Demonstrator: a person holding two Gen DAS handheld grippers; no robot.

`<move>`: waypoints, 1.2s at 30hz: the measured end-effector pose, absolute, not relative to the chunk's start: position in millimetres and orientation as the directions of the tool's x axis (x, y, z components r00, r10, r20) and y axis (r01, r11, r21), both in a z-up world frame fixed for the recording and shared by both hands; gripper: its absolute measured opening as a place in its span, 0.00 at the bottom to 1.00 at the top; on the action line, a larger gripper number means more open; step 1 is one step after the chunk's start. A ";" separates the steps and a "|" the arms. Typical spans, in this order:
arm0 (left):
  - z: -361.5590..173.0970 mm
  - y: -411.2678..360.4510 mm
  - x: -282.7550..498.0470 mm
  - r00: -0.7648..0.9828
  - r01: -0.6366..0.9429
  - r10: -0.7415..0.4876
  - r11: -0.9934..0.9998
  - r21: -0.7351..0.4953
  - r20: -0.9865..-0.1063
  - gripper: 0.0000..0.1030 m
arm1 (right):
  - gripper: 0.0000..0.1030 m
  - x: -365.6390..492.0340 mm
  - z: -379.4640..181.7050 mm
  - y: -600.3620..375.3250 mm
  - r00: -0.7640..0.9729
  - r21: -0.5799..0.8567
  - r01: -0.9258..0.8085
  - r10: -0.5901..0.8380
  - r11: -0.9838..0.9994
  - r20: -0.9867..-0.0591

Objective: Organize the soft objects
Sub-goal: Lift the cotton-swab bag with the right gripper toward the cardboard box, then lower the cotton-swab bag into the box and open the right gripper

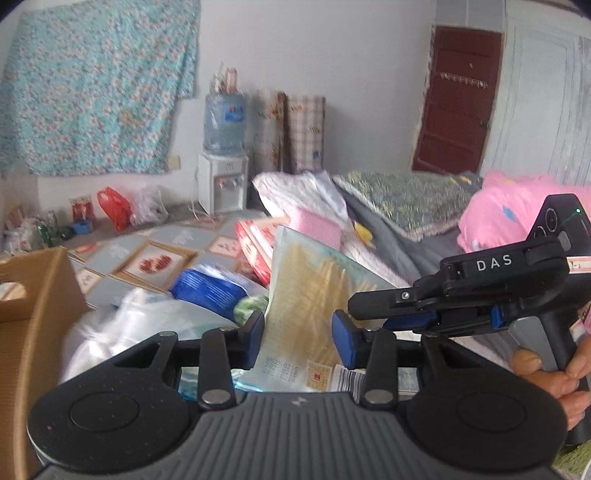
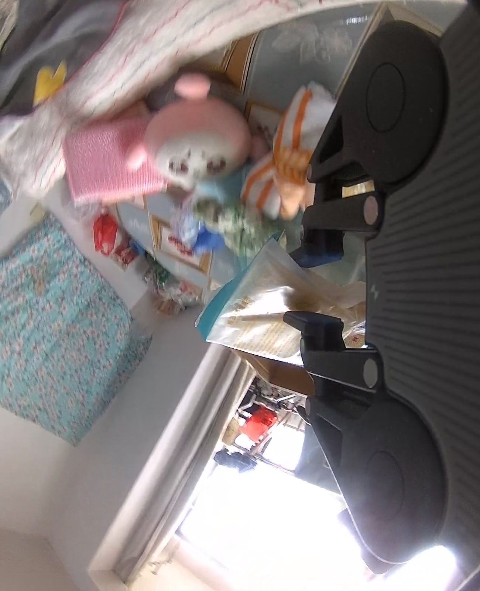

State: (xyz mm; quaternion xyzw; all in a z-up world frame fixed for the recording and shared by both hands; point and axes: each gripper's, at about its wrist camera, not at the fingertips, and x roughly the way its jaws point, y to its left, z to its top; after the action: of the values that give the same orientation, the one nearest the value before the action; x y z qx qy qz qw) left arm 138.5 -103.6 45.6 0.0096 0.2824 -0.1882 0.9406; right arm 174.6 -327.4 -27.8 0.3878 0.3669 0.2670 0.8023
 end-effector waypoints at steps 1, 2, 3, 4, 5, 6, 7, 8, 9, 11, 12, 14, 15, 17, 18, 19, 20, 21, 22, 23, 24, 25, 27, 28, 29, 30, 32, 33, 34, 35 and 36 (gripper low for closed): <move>50.4 -97.3 133.5 0.781 0.346 -0.340 0.934 -0.089 -0.524 0.40 | 0.24 173.6 -20.8 -321.1 0.582 0.814 -0.160 0.720 0.558 -0.379; 54.7 -91.0 128.7 0.792 0.333 -0.329 0.939 -0.088 -0.514 0.40 | 0.24 174.2 -14.1 -313.6 0.574 0.809 -0.179 0.727 0.560 -0.376; 59.3 -83.6 123.9 0.805 0.317 -0.315 0.945 -0.084 -0.504 0.40 | 0.24 175.5 -7.2 -304.7 0.564 0.804 -0.201 0.737 0.559 -0.372; 64.1 -75.7 119.3 0.818 0.299 -0.297 0.951 -0.076 -0.493 0.40 | 0.24 176.9 -0.2 -295.6 0.552 0.802 -0.219 0.749 0.555 -0.367; 69.6 -66.2 114.7 0.831 0.277 -0.275 0.958 -0.069 -0.483 0.40 | 0.24 180.0 6.1 -284.4 0.537 0.800 -0.241 0.763 0.549 -0.361; 75.0 -56.3 111.1 0.843 0.255 -0.254 0.965 -0.064 -0.474 0.40 | 0.24 183.1 12.7 -273.1 0.521 0.799 -0.261 0.776 0.541 -0.355; 79.9 -46.8 108.0 0.853 0.233 -0.233 0.971 -0.059 -0.467 0.40 | 0.24 187.6 19.8 -260.5 0.502 0.798 -0.282 0.791 0.532 -0.350; 86.0 -35.5 105.3 0.863 0.207 -0.208 0.977 -0.054 -0.460 0.40 | 0.24 192.5 25.9 -247.1 0.481 0.796 -0.304 0.805 0.524 -0.347; 90.8 -24.7 103.4 0.871 0.180 -0.184 0.982 -0.052 -0.455 0.40 | 0.24 197.2 33.0 -231.8 0.460 0.791 -0.326 0.818 0.517 -0.345; 100.1 -2.3 102.6 0.882 0.126 -0.134 0.991 -0.048 -0.452 0.40 | 0.24 209.2 45.1 -202.3 0.416 0.789 -0.357 0.842 0.500 -0.345; 103.8 8.3 103.1 0.884 0.098 -0.107 0.994 -0.045 -0.454 0.40 | 0.24 217.4 50.0 -185.9 0.389 0.792 -0.368 0.854 0.487 -0.344; 110.7 30.6 106.8 0.885 0.041 -0.052 0.999 -0.034 -0.462 0.40 | 0.24 233.2 58.4 -153.2 0.340 0.795 -0.383 0.872 0.470 -0.351; 113.3 41.2 110.4 0.883 0.016 -0.026 1.000 -0.026 -0.469 0.41 | 0.24 242.1 61.7 -136.4 0.315 0.798 -0.387 0.879 0.462 -0.356; 115.4 64.4 121.5 0.869 -0.038 0.018 0.999 -0.030 -0.494 0.41 | 0.24 259.7 64.8 -102.2 0.269 0.801 -0.387 0.887 0.456 -0.375; 114.8 75.5 128.3 0.859 -0.057 0.031 0.998 -0.035 -0.511 0.41 | 0.24 268.2 64.9 -86.5 0.252 0.798 -0.388 0.886 0.461 -0.389; 113.1 88.0 137.0 0.847 -0.076 0.042 0.996 -0.043 -0.530 0.41 | 0.24 275.6 64.8 -71.1 0.239 0.795 -0.387 0.883 0.467 -0.403; 110.4 100.3 145.6 0.835 -0.095 0.050 0.994 -0.055 -0.548 0.41 | 0.24 284.6 63.0 -56.2 0.224 0.793 -0.381 0.879 0.476 -0.421; 106.8 110.6 154.6 0.823 -0.110 0.056 0.992 -0.062 -0.565 0.41 | 0.24 291.7 60.7 -43.3 0.212 0.790 -0.374 0.874 0.486 -0.437; 103.2 121.5 163.8 0.810 -0.120 0.059 0.990 -0.067 -0.583 0.40 | 0.24 300.1 58.1 -30.0 0.205 0.782 -0.372 0.866 0.500 -0.456; 98.4 132.7 174.3 0.793 -0.132 0.058 0.988 -0.078 -0.606 0.40 | 0.24 308.9 54.9 -18.5 0.197 0.775 -0.367 0.857 0.514 -0.475; 92.7 141.8 183.6 0.779 -0.138 0.056 0.987 -0.084 -0.625 0.40 | 0.24 318.3 50.4 -9.1 0.191 0.772 -0.353 0.849 0.528 -0.493; 87.6 149.0 195.2 0.763 -0.143 0.054 0.986 -0.086 -0.644 0.40 | 0.24 327.3 46.4 -0.3 0.186 0.766 -0.343 0.839 0.543 -0.511; 75.6 166.3 209.6 0.733 -0.160 0.048 0.982 -0.104 -0.679 0.40 | 0.24 342.8 39.7 16.3 0.185 0.745 -0.334 0.815 0.577 -0.549; 71.4 172.9 217.6 0.719 -0.163 0.044 0.981 -0.107 -0.693 0.41 | 0.25 352.6 35.6 22.6 0.185 0.735 -0.328 0.803 0.594 -0.566; 67.3 178.6 227.8 0.703 -0.169 0.044 0.980 -0.106 -0.710 0.41 | 0.25 360.7 32.1 29.8 0.184 0.721 -0.326 0.790 0.611 -0.585; 63.1 183.7 236.5 0.685 -0.178 0.045 0.978 -0.107 -0.727 0.41 | 0.26 367.7 29.0 36.6 0.179 0.710 -0.325 0.778 0.625 -0.603; 54.1 195.2 252.2 0.654 -0.181 0.040 0.978 -0.105 -0.756 0.45 | 0.26 382.2 21.1 48.8 0.183 0.684 -0.323 0.752 0.654 -0.633; 48.4 198.9 258.9 0.639 -0.187 0.045 0.978 -0.098 -0.768 0.46 | 0.27 391.5 14.8 55.3 0.183 0.672 -0.315 0.738 0.670 -0.650; 43.4 202.5 265.5 0.624 -0.201 0.059 0.976 -0.087 -0.779 0.48 | 0.27 400.6 6.6 61.0 0.180 0.663 -0.303 0.724 0.685 -0.666; 37.2 204.7 272.6 0.609 -0.208 0.070 0.975 -0.073 -0.790 0.49 | 0.27 405.8 1.6 65.0 0.180 0.656 -0.294 0.714 0.695 -0.677; 31.9 206.7 278.3 0.591 -0.211 0.077 0.976 -0.062 -0.803 0.49 | 0.25 410.5 -4.5 68.4 0.181 0.649 -0.286 0.705 0.705 -0.686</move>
State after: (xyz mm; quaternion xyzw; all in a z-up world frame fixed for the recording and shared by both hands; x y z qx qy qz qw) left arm 278.3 206.7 31.9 -0.0751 0.4447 0.0809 0.8888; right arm 410.5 68.4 -4.5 0.1915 0.5466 0.3330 0.7441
